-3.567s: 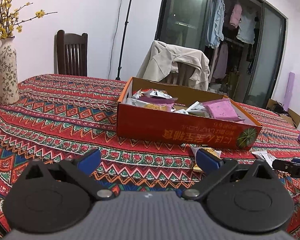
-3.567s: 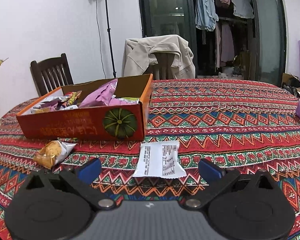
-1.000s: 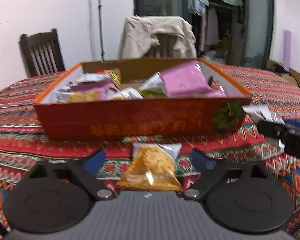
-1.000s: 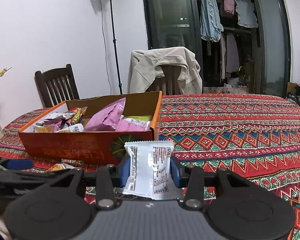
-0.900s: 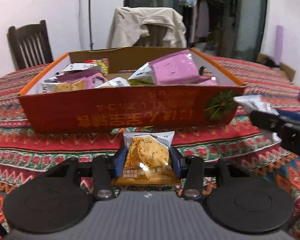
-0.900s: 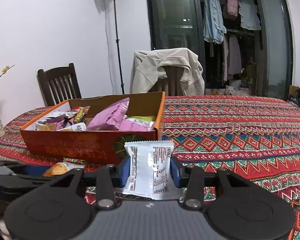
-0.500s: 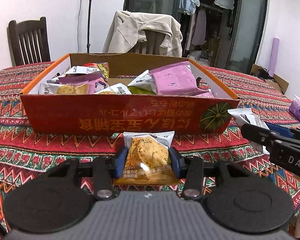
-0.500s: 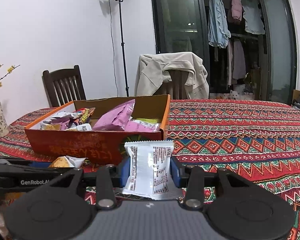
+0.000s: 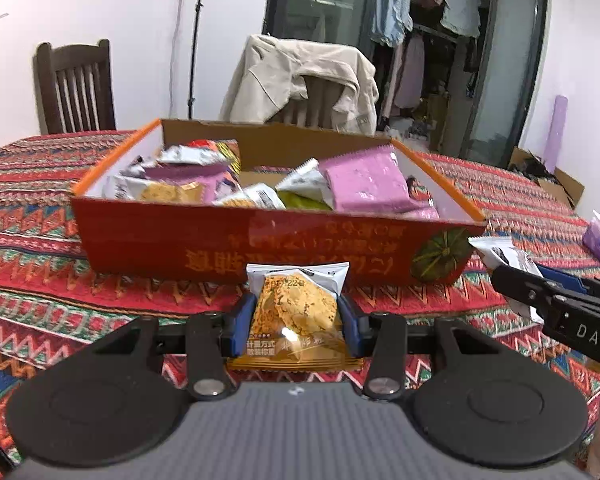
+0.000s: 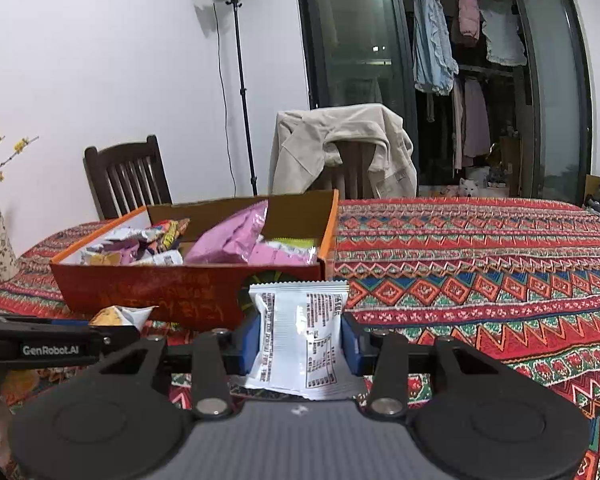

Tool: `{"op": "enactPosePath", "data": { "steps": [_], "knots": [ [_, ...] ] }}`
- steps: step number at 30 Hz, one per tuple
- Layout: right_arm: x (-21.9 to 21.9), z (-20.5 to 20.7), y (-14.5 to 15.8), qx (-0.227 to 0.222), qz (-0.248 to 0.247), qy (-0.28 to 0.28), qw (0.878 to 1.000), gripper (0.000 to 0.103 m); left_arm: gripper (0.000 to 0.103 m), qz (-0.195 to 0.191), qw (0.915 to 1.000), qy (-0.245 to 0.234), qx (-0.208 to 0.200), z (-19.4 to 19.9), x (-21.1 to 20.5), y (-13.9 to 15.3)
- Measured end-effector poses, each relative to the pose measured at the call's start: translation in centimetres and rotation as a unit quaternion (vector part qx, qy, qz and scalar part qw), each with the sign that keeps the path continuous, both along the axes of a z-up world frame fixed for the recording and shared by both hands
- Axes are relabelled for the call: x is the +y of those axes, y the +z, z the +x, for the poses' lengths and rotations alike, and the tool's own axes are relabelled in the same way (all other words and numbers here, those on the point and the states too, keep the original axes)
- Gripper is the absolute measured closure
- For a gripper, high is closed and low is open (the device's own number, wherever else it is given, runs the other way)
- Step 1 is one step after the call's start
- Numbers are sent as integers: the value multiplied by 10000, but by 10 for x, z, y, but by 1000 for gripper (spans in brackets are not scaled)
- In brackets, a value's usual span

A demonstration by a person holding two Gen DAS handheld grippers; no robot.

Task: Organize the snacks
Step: 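Carry the white and biscuit packets over the box and open both tools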

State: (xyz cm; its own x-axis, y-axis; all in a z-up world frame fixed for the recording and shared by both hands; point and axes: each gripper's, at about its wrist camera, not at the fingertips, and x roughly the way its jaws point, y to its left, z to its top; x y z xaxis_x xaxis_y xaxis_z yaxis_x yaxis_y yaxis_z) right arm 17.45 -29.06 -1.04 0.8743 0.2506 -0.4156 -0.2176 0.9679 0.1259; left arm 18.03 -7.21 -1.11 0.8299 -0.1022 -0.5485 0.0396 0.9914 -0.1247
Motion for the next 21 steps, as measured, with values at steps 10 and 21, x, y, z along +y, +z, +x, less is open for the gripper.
{"op": "enactPosePath", "data": {
  "steps": [10,21],
  "knots": [
    [35,-11,47,-366,-200,336,9986,61,57,-104,9984,152,-526,0,24,70],
    [77,50,85,-437,-287,356,9980,61,57,-87,9976,458,-506,64,46,98]
  ]
}}
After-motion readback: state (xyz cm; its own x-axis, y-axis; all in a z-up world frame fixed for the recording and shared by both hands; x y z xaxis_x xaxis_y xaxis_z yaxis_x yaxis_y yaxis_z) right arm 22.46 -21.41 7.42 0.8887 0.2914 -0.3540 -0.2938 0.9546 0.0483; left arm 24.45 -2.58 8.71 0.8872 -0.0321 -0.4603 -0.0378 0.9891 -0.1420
